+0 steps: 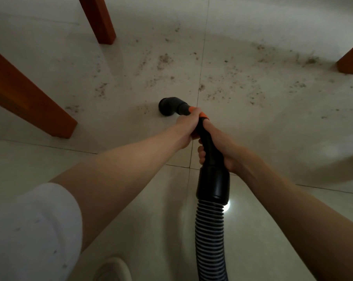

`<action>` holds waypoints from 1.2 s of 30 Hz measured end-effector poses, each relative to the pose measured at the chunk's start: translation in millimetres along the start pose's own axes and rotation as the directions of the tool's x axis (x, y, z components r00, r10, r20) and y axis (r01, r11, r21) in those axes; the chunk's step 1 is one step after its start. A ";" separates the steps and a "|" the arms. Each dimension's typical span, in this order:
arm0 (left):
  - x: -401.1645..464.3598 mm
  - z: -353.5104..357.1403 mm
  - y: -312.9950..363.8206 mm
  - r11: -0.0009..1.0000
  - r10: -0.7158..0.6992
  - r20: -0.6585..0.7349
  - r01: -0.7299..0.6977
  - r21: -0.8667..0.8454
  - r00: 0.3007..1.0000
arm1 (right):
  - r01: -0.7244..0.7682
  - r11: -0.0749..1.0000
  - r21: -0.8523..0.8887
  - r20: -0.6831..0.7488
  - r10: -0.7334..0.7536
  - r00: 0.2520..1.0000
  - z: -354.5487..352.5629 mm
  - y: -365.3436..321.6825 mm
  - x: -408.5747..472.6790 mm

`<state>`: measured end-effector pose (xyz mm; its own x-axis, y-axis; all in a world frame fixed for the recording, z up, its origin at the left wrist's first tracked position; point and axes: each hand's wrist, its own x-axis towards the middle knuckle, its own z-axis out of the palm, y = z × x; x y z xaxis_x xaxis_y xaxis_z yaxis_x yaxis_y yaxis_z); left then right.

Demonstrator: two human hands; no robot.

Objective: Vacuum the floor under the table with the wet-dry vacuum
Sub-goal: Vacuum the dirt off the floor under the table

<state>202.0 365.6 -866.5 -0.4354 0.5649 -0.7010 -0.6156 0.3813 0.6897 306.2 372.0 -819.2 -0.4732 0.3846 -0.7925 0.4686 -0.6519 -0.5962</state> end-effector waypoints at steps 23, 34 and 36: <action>1.5 -22.0 9.1 1.000 0.012 0.010 -0.011 -0.028 1.000 | 0.021 0.999 -0.047 -0.039 -0.023 0.999 19.1 -2.2 12.3; 1.6 -33.9 13.4 0.998 0.064 -0.022 -0.064 -0.007 0.998 | -0.019 0.997 -0.072 0.039 0.022 0.999 23.5 -13.1 14.9; -0.4 -31.1 10.8 0.998 0.064 -0.037 -0.064 0.009 0.997 | -0.039 0.996 -0.075 0.054 0.044 0.998 20.1 -12.7 12.9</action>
<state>175.1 346.7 -864.5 -0.4979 0.5605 -0.6617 -0.5809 0.3510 0.7344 279.2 372.1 -819.3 -0.4917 0.3203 -0.8097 0.5416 -0.6156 -0.5724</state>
